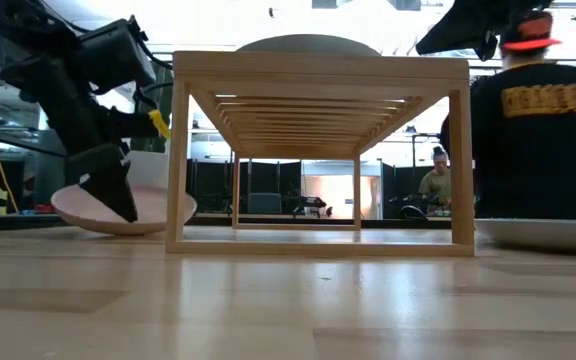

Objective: Place and stack plates onto a shelf
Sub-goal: Stack the light pink plate on top of the light pink plate on the shelf

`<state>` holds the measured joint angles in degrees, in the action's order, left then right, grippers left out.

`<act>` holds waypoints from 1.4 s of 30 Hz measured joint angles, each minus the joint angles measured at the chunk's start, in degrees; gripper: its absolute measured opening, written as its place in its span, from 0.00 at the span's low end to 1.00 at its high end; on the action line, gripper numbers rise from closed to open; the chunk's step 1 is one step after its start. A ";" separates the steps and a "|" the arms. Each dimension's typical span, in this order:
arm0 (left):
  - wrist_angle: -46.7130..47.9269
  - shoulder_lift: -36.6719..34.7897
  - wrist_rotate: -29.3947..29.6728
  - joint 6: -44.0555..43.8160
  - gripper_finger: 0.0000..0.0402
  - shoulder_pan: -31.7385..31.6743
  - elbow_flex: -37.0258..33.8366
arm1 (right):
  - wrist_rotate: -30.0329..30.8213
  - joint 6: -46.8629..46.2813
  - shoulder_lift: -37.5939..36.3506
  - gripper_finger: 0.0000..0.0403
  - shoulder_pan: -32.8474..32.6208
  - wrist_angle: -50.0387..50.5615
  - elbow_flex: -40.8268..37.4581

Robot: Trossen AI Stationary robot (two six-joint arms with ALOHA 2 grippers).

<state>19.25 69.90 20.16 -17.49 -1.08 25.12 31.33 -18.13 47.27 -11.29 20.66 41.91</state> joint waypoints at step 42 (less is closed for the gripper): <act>-3.56 -2.93 -4.37 10.68 0.44 0.00 -2.75 | 0.02 0.39 0.02 0.00 0.02 0.46 0.00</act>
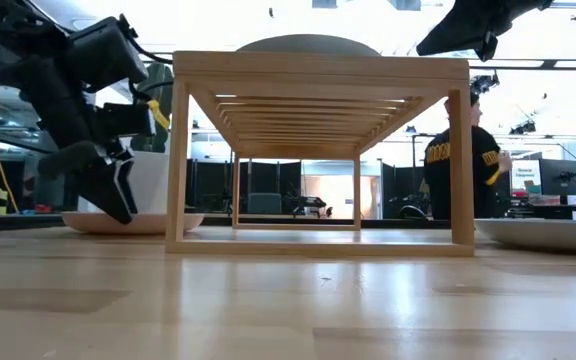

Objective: Place and stack plates onto a shelf
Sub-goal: Stack the light pink plate on top of the light pink plate on the shelf

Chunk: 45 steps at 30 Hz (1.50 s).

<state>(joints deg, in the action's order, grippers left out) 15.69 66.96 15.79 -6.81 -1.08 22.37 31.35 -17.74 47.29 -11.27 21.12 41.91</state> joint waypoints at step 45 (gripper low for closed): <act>43.35 0.66 15.25 -19.53 0.00 18.70 32.09 | -0.02 0.22 0.00 0.00 0.02 0.50 -0.02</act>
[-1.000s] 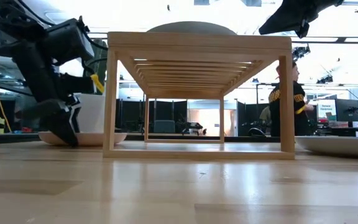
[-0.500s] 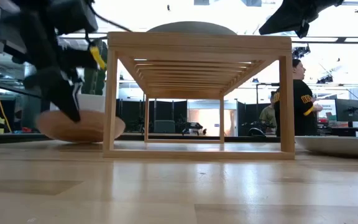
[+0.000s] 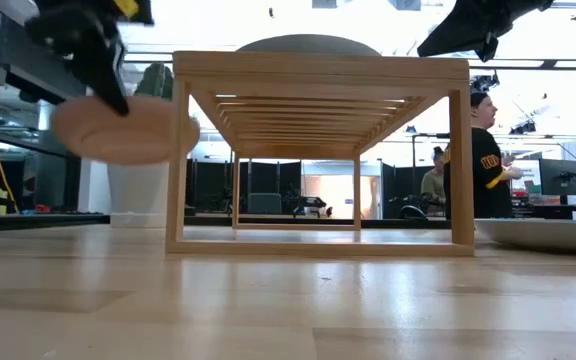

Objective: Place and stack plates onto a shelf
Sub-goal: Stack the light pink plate on top of the light pink plate on the shelf

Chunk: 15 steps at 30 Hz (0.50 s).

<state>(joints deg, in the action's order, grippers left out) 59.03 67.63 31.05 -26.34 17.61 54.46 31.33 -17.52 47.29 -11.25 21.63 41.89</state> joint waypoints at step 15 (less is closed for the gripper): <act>-1.87 -0.06 6.24 16.34 0.00 -1.31 15.88 | -0.01 0.02 0.00 0.00 -0.01 0.39 0.00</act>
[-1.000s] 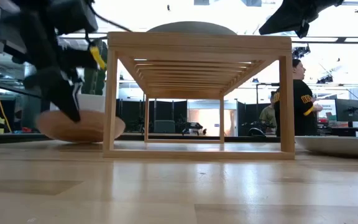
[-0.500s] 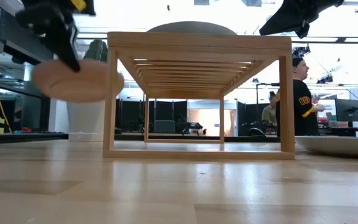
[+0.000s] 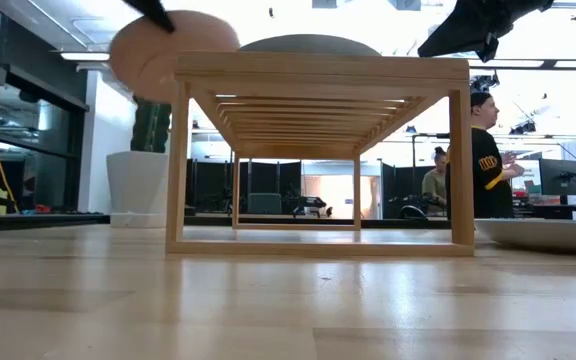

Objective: Place and stack plates onto a shelf
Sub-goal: Stack the light pink plate on top of the light pink plate on the shelf

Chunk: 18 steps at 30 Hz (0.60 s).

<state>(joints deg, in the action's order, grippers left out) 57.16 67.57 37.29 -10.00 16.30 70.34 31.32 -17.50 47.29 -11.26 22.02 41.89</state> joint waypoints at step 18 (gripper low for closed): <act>-28.81 11.82 -28.35 44.89 0.00 -30.69 3.05 | 0.01 -0.01 -0.02 0.00 -0.01 0.00 0.00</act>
<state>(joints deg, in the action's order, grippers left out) 28.35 79.40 8.94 34.90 -14.39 73.39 31.33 -17.50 47.27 -11.27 22.02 41.89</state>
